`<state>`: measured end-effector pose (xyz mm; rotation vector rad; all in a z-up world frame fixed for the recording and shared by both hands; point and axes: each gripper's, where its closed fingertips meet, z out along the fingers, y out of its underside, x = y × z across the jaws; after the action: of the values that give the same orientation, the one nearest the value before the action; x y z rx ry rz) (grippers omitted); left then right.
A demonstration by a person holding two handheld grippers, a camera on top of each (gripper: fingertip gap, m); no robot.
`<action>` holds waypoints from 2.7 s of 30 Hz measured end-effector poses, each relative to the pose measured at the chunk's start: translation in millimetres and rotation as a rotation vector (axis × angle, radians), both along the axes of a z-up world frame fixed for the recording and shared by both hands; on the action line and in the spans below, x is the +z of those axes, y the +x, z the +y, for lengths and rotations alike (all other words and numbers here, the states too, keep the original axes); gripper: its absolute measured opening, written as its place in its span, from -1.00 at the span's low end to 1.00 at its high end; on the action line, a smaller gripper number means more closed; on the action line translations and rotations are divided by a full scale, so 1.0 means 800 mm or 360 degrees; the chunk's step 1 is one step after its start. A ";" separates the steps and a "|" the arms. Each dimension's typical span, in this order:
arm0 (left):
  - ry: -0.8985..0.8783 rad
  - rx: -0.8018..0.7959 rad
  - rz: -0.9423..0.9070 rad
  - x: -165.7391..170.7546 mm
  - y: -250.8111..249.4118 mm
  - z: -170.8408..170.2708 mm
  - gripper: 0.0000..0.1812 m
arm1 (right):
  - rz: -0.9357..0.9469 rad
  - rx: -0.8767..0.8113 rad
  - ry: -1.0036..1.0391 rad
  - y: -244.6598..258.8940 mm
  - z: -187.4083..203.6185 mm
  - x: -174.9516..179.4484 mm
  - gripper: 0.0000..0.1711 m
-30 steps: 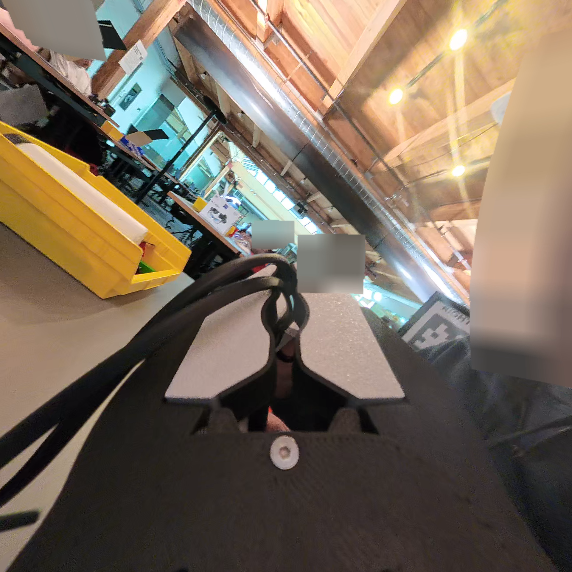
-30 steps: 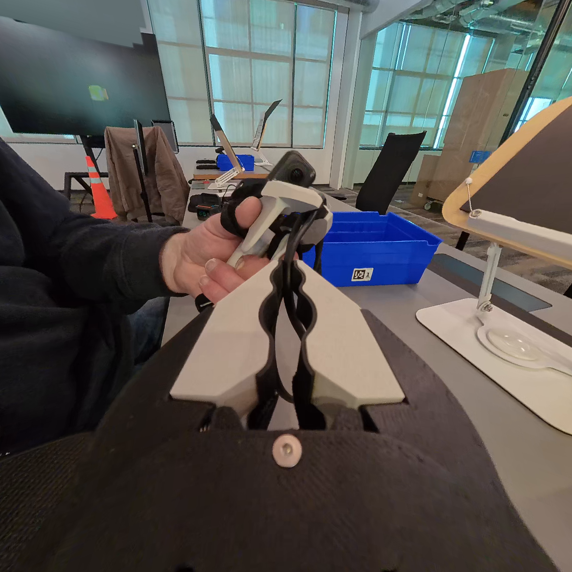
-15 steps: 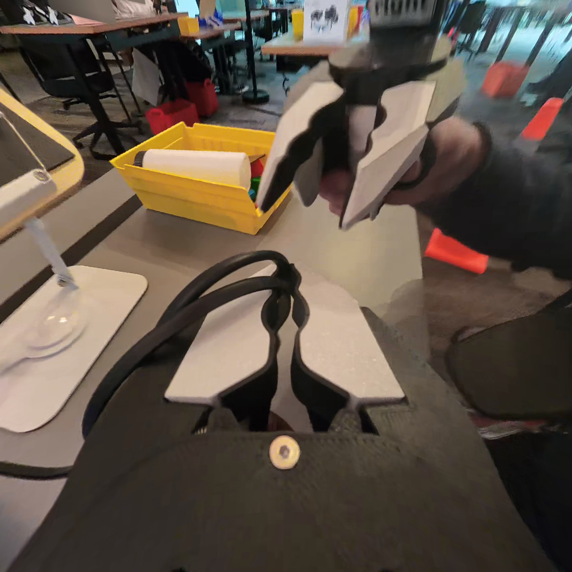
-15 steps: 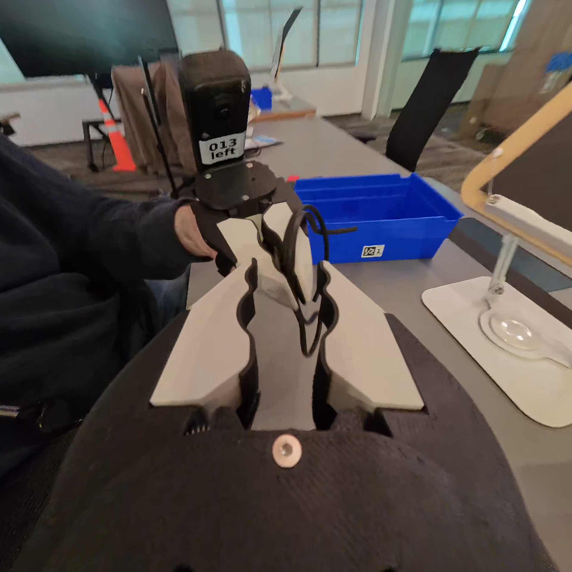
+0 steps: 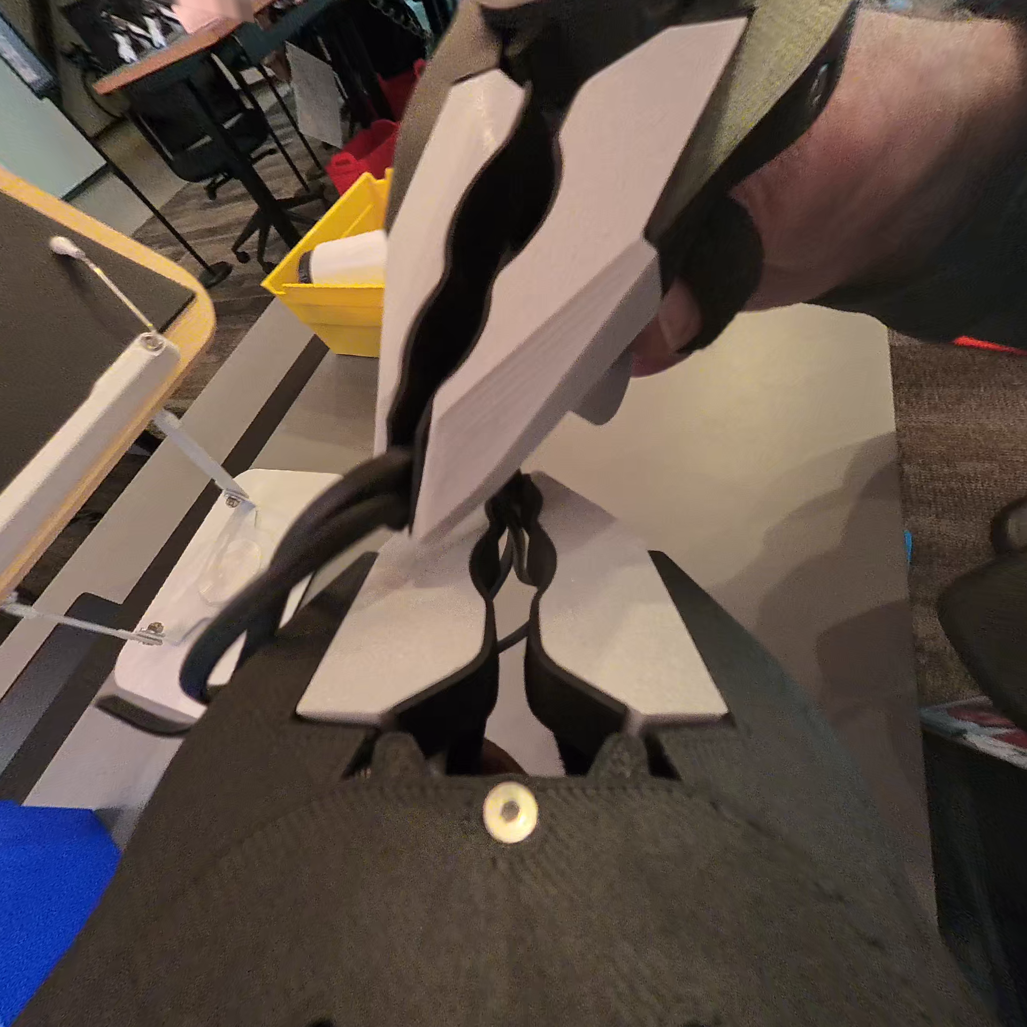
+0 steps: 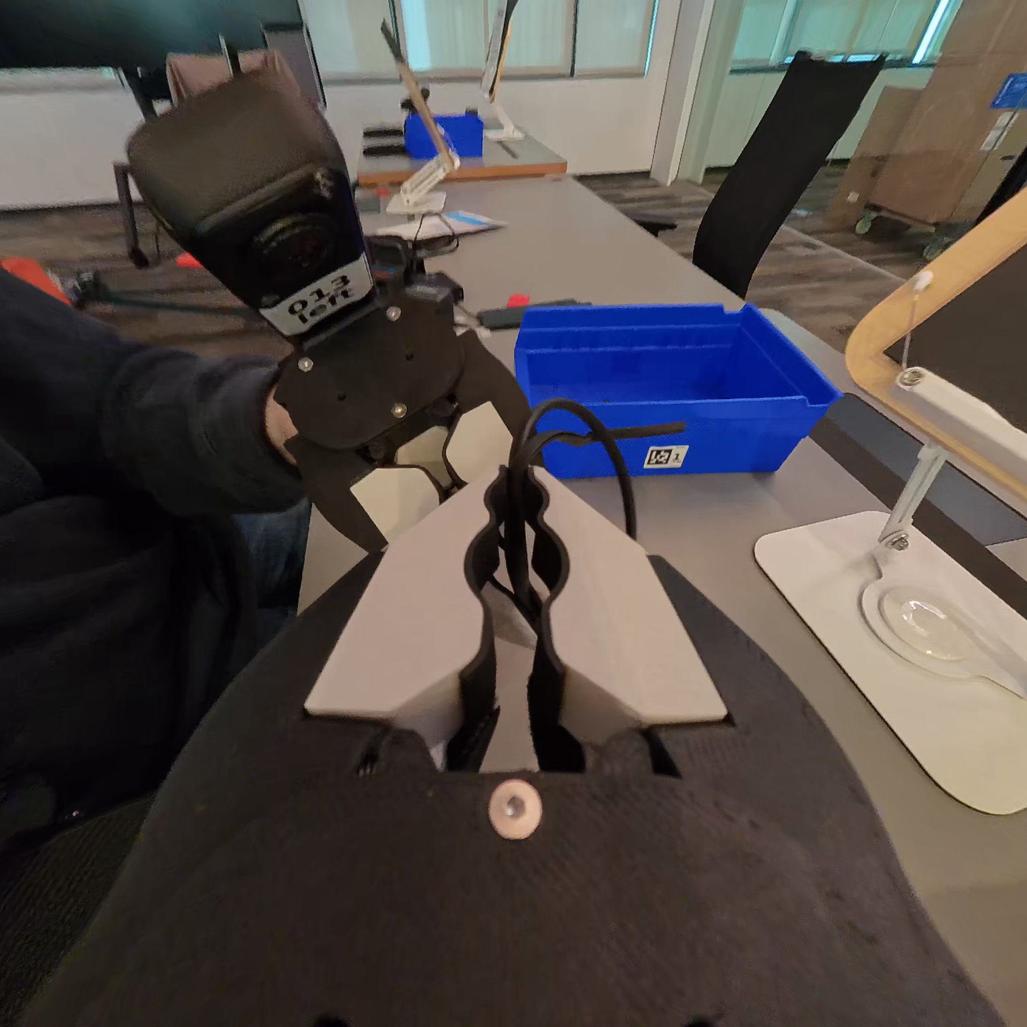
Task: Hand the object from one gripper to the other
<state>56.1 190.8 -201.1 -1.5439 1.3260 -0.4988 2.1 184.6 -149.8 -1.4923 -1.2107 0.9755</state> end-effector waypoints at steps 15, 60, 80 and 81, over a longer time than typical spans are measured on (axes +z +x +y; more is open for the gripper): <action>0.0698 0.0484 -0.0116 0.054 -0.021 0.020 0.15 | 0.0300 -0.0130 -0.0245 0.020 0.010 0.002 -0.99; -0.1281 -0.0156 -0.1113 0.079 -0.012 0.009 -0.94 | -0.1419 -0.0026 0.2333 0.059 -0.022 -0.063 -0.08; -0.1391 -0.0171 -0.0641 0.057 0.010 0.003 -0.94 | -0.1816 0.0296 0.2773 0.021 0.032 -0.094 -0.99; -0.1387 -0.0172 -0.0633 0.057 0.011 0.003 -0.94 | -0.1817 0.0301 0.2779 0.020 0.032 -0.094 -1.00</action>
<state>64.9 193.5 -155.5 -1.9062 0.9086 -1.5109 18.5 210.1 -225.2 -0.2831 -2.0286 -1.0281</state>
